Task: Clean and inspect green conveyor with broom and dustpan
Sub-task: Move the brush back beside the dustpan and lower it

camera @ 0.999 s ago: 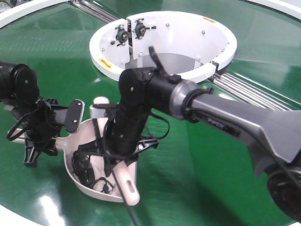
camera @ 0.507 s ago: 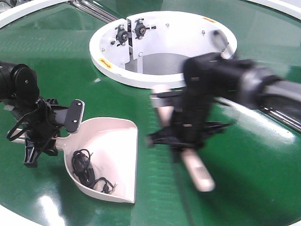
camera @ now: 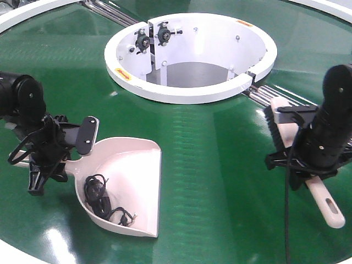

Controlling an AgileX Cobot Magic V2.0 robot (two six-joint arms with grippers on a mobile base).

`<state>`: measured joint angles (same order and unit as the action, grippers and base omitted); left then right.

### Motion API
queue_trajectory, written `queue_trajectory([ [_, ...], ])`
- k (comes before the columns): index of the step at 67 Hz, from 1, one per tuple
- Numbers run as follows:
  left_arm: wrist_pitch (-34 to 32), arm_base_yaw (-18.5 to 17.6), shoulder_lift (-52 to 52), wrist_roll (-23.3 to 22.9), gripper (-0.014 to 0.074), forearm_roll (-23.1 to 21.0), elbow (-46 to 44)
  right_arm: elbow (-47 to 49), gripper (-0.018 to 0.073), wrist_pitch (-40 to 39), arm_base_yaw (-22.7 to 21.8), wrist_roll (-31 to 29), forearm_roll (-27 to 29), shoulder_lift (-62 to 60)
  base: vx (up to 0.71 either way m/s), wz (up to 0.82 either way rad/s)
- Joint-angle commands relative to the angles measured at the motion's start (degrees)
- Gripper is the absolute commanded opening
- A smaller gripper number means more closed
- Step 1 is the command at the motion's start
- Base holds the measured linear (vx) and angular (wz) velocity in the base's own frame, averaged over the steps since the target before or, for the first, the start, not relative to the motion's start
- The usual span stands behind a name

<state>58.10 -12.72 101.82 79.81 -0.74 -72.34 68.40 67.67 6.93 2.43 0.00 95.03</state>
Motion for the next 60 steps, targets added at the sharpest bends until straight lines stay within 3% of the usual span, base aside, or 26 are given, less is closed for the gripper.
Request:
queue_trajectory([
  [1, -0.3, -0.3, -2.3, -0.6, -0.0008, -1.4, -1.4, -0.3, -0.0005, -1.8, -1.4, -1.1, -0.4, -2.5, 0.0, 0.0],
  [60, -0.7, -0.3, -2.3, -0.6, -0.0008, -1.4, -1.4, -2.6, 0.0016, 1.5, -1.4, -4.8, 0.8, 4.1, 0.0, 0.0],
])
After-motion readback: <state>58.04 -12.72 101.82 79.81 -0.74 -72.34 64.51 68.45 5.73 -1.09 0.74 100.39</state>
